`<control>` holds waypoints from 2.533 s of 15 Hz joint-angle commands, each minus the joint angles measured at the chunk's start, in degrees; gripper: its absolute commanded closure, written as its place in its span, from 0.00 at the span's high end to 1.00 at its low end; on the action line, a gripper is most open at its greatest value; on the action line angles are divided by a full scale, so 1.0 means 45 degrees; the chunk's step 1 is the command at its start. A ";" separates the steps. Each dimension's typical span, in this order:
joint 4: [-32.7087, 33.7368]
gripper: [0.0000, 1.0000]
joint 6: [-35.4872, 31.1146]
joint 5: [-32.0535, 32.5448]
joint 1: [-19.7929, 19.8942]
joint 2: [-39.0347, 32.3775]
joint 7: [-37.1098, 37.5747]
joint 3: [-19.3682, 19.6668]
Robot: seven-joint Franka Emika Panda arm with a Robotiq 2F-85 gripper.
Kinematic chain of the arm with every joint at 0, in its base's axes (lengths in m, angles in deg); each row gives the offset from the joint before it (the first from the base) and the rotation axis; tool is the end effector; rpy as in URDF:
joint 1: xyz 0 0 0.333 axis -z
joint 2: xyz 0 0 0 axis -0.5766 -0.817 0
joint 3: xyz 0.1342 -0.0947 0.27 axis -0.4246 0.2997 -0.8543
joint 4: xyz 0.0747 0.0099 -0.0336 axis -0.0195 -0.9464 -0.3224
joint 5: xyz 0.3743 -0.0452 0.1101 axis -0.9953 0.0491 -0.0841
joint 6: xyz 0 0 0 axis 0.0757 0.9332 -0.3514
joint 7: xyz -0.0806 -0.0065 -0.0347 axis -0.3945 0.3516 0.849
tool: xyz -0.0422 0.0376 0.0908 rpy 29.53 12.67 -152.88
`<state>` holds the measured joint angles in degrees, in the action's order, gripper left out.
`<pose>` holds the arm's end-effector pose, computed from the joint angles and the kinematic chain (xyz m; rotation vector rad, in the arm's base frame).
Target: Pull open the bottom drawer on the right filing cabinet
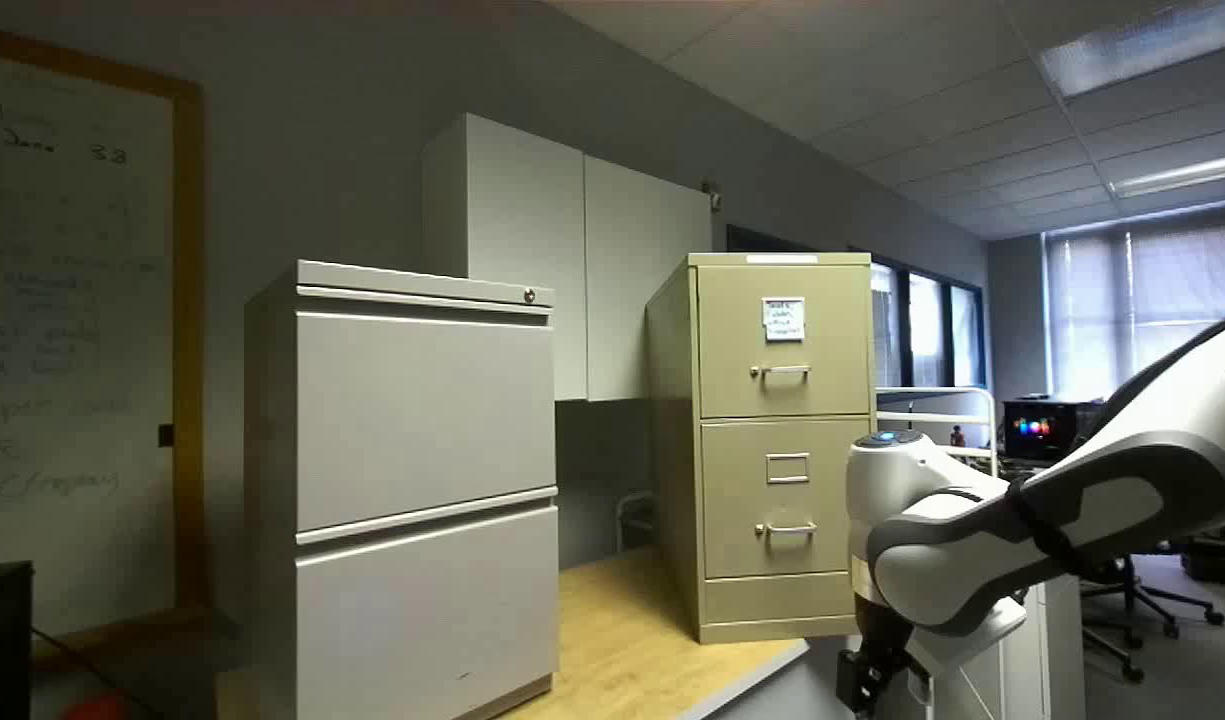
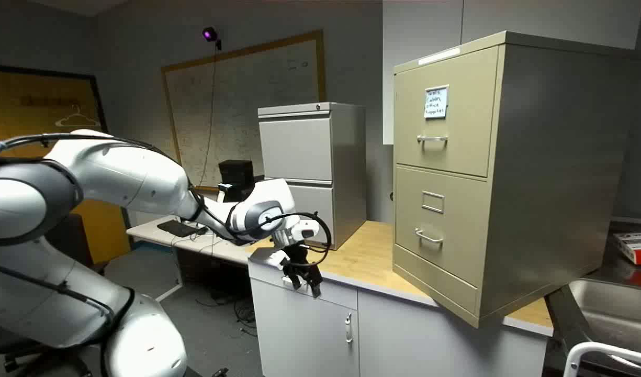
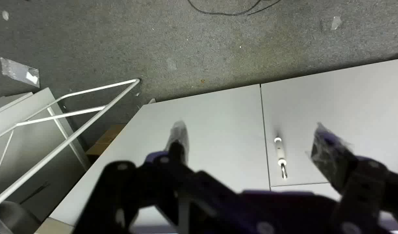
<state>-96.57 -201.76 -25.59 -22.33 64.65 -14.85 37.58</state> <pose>0.3577 -0.0824 0.4134 2.9103 -0.3244 0.2184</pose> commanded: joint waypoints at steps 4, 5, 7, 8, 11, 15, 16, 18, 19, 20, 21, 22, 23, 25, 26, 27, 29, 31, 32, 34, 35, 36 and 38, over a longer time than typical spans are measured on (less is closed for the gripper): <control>0.0027 1.00 0.0055 0.0073 -0.0117 0.0004 0.0050 0.0114; 0.0027 1.00 0.0055 0.0073 -0.0117 0.0004 0.0050 0.0114; 0.0027 1.00 0.0055 0.0073 -0.0117 0.0004 0.0050 0.0114; 0.0027 1.00 0.0055 0.0073 -0.0117 0.0004 0.0050 0.0114; 0.0027 1.00 0.0055 0.0073 -0.0117 0.0004 0.0050 0.0114; 0.0372 1.00 -0.0037 0.0331 0.0182 -0.0351 0.0507 -0.0022; 0.0597 1.00 -0.0378 0.0346 0.0313 -0.0502 0.0645 0.0060; 0.0988 1.00 -0.1116 0.0212 0.0576 -0.0717 0.0966 0.0242; 0.1177 1.00 -0.1503 0.0119 0.0672 -0.0857 0.1039 0.0350; 0.1507 1.00 -0.1982 0.0008 0.0777 -0.1161 0.1028 0.0531; 0.1747 1.00 -0.2335 -0.0036 0.0877 -0.1369 0.1030 0.0633; 0.2108 1.00 -0.2833 -0.0185 0.0904 -0.1733 0.0906 0.0857; 0.2398 1.00 -0.3187 -0.0299 0.0947 -0.2002 0.0890 0.0995; 0.3232 1.00 -0.3918 -0.0579 0.0962 -0.2770 0.0715 0.1386; 0.3708 1.00 -0.4148 -0.0817 0.0908 -0.3152 0.0590 0.1616; 0.4172 1.00 -0.4435 -0.1189 0.0772 -0.3558 0.0386 0.1909; 0.5154 1.00 -0.4875 -0.2257 0.0470 -0.4352 -0.0084 0.2526; 0.6036 1.00 -0.5156 -0.3694 0.0125 -0.5016 -0.0765 0.3159; 0.6492 1.00 -0.5314 -0.4760 -0.0133 -0.5352 -0.1307 0.3551; 0.7388 1.00 -0.5352 -0.6879 -0.0532 -0.5971 -0.2415 0.4143; 0.7820 1.00 -0.5274 -0.7977 -0.0694 -0.6270 -0.3003 0.4418; 0.8251 1.00 -0.5133 -0.9073 -0.0810 -0.6551 -0.3580 0.4646; 0.9095 1.00 -0.4851 -1.1271 -0.0981 -0.7110 -0.4651 0.5033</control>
<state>-62.56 -225.95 -65.11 -24.93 37.11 -29.74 57.39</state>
